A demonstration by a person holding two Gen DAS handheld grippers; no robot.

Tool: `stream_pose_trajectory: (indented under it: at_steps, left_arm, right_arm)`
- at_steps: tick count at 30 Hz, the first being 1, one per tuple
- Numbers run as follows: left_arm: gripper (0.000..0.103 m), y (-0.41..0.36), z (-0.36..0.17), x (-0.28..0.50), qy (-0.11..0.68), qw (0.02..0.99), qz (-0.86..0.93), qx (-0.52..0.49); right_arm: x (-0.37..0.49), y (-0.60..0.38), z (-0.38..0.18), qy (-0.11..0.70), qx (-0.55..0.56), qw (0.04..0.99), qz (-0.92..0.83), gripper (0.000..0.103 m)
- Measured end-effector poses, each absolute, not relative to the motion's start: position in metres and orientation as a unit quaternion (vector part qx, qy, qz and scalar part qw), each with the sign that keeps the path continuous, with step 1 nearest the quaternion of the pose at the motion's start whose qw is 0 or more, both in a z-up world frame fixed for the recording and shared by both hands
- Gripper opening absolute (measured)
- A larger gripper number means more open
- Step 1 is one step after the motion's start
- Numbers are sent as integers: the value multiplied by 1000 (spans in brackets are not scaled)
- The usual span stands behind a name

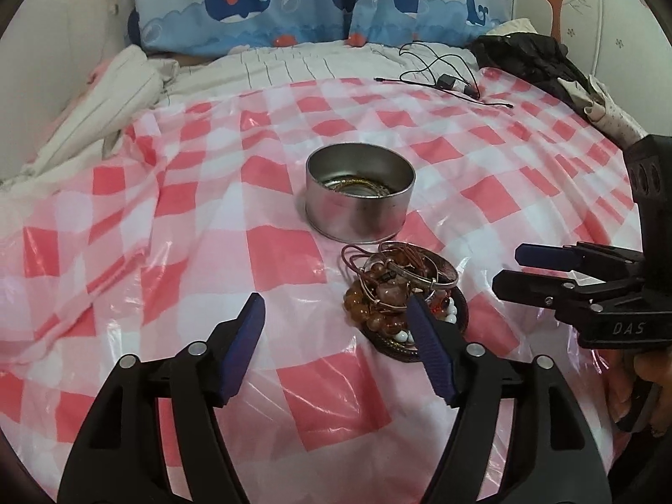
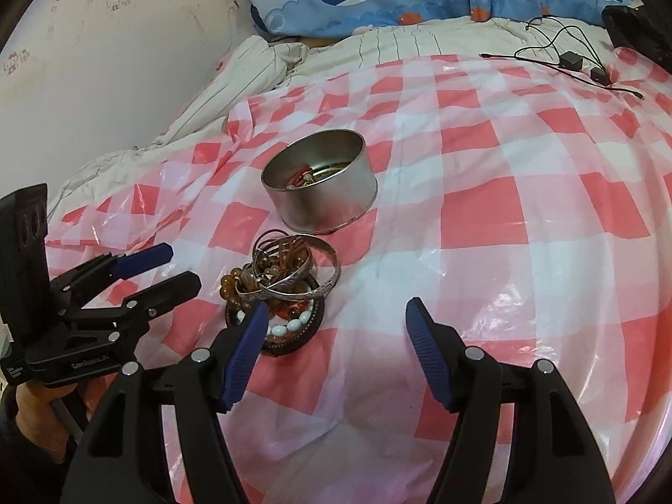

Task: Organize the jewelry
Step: 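Withdraw the left tool and bring the right tool to the pile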

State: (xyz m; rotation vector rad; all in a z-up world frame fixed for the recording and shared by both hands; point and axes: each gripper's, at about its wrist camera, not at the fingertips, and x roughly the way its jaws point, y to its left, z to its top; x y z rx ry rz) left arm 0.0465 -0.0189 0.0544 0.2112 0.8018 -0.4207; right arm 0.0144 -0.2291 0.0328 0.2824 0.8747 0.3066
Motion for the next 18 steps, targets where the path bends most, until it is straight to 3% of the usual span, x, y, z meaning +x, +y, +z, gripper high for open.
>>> stream_pose_trajectory:
  at_steps: [11,14,18]
  left_arm:
    - [74,-13,51,53,396,894,-177,110]
    - [81,-5,51,58,398,897,-165,97]
    - [83,6,52,63,403,899,-162,63]
  right_arm:
    - [12,-205,35,412,73,895,155,66]
    - [12,-203,35,412,69,895,157,66]
    - [15,-201,34,410,69,895,163,66]
